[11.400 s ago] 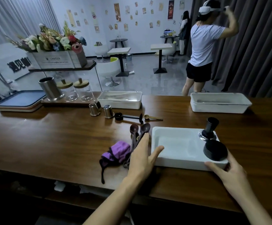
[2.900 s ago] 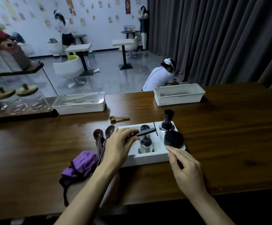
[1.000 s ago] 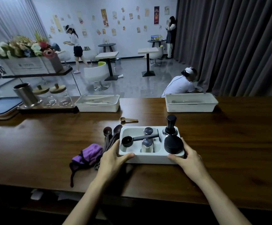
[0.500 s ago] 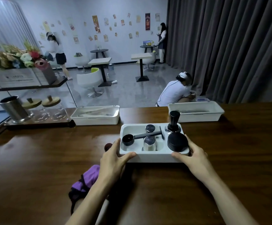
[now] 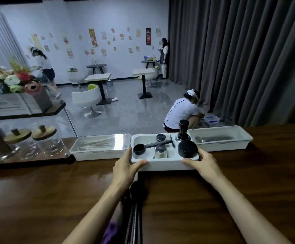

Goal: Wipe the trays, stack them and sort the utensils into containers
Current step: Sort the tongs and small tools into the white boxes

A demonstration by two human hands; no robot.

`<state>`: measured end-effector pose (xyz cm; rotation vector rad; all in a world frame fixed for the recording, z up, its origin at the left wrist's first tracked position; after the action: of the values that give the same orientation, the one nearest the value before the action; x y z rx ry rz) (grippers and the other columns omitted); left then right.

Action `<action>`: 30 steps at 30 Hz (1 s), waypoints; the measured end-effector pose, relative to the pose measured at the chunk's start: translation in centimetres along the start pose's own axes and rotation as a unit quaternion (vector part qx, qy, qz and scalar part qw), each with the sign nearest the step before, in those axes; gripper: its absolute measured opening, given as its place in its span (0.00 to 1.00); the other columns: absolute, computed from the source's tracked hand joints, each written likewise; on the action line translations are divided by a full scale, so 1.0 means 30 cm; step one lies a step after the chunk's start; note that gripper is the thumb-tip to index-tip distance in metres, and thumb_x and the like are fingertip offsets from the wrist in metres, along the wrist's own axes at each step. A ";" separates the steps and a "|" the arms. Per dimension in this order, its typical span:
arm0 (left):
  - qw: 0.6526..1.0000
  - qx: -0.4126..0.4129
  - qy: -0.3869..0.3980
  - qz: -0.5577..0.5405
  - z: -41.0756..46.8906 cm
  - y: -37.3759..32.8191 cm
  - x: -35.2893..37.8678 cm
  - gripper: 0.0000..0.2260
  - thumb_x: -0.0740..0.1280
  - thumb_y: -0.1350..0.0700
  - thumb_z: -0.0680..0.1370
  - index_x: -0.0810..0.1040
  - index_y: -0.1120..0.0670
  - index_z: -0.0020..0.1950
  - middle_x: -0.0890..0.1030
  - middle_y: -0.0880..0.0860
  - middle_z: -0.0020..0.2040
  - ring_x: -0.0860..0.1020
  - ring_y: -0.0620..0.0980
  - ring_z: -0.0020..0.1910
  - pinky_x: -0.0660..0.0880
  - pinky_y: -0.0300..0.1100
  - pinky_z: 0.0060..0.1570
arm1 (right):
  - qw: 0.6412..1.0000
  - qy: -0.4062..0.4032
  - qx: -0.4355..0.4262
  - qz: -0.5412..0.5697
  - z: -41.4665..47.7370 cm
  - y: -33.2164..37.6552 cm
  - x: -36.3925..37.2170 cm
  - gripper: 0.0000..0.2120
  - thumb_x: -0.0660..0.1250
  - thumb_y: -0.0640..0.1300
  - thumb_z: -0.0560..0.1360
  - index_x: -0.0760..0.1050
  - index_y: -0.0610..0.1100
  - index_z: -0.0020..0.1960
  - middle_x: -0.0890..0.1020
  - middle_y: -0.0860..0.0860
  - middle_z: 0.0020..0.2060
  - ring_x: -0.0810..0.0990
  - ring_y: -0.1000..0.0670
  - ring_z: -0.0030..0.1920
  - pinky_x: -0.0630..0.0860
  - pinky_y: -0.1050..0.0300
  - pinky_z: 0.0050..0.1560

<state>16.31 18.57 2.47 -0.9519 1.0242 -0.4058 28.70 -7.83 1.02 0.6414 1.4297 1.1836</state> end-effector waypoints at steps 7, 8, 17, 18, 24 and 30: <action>1.000 -0.025 -0.014 -0.004 0.098 0.038 0.042 0.26 0.77 0.44 0.73 0.77 0.50 0.68 0.80 0.36 0.42 0.78 0.36 0.43 0.73 0.47 0.51 | 1.000 -0.011 0.007 0.007 0.100 -0.037 0.037 0.30 0.81 0.50 0.67 0.77 0.57 0.67 0.84 0.62 0.54 0.80 0.54 0.61 0.73 0.53 0.67; 0.999 -0.033 -0.017 -0.008 0.109 0.046 0.045 0.26 0.77 0.45 0.73 0.77 0.51 0.68 0.80 0.38 0.42 0.78 0.38 0.43 0.73 0.47 0.52 | 1.000 -0.012 0.004 0.007 0.113 -0.041 0.043 0.30 0.81 0.48 0.67 0.77 0.58 0.66 0.84 0.62 0.54 0.80 0.54 0.60 0.73 0.55 0.66; 0.999 -0.042 -0.020 -0.026 0.167 0.078 0.081 0.19 0.72 0.36 0.68 0.74 0.34 0.57 0.84 0.43 0.42 0.80 0.43 0.41 0.77 0.46 0.49 | 0.999 -0.010 -0.013 0.029 0.214 -0.070 0.072 0.35 0.79 0.46 0.70 0.71 0.52 0.74 0.79 0.60 0.61 0.74 0.54 0.65 0.68 0.57 0.65; 0.999 -0.038 -0.018 -0.022 0.171 0.077 0.084 0.19 0.73 0.38 0.70 0.75 0.37 0.59 0.84 0.42 0.41 0.80 0.42 0.40 0.76 0.45 0.47 | 0.999 -0.012 -0.013 0.030 0.217 -0.073 0.074 0.35 0.79 0.46 0.70 0.71 0.52 0.74 0.79 0.60 0.61 0.74 0.54 0.65 0.69 0.57 0.66; 0.999 -0.041 -0.009 -0.008 0.178 0.089 0.123 0.14 0.73 0.45 0.76 0.73 0.38 0.58 0.79 0.37 0.33 0.75 0.38 0.34 0.69 0.42 0.40 | 0.999 -0.017 -0.007 0.044 0.236 -0.112 0.090 0.35 0.79 0.45 0.70 0.71 0.50 0.75 0.79 0.59 0.63 0.74 0.54 0.67 0.68 0.57 0.69; 0.998 -0.054 -0.001 -0.011 0.183 0.109 0.146 0.15 0.72 0.47 0.77 0.73 0.35 0.60 0.82 0.42 0.36 0.77 0.41 0.36 0.74 0.47 0.48 | 0.999 -0.015 0.017 0.048 0.242 -0.169 0.114 0.39 0.79 0.55 0.68 0.68 0.55 0.75 0.77 0.60 0.67 0.72 0.54 0.70 0.69 0.48 0.73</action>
<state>22.77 20.01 -1.57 -1.0600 1.0437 -0.3702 35.91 -4.36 -4.07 0.7551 1.4098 1.2215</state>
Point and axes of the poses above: each hand's wrist, its own z-axis towards the middle knuckle, its own x-axis out of the palm, y = z × x, the point moved 1 cm from there along z, towards the middle knuckle
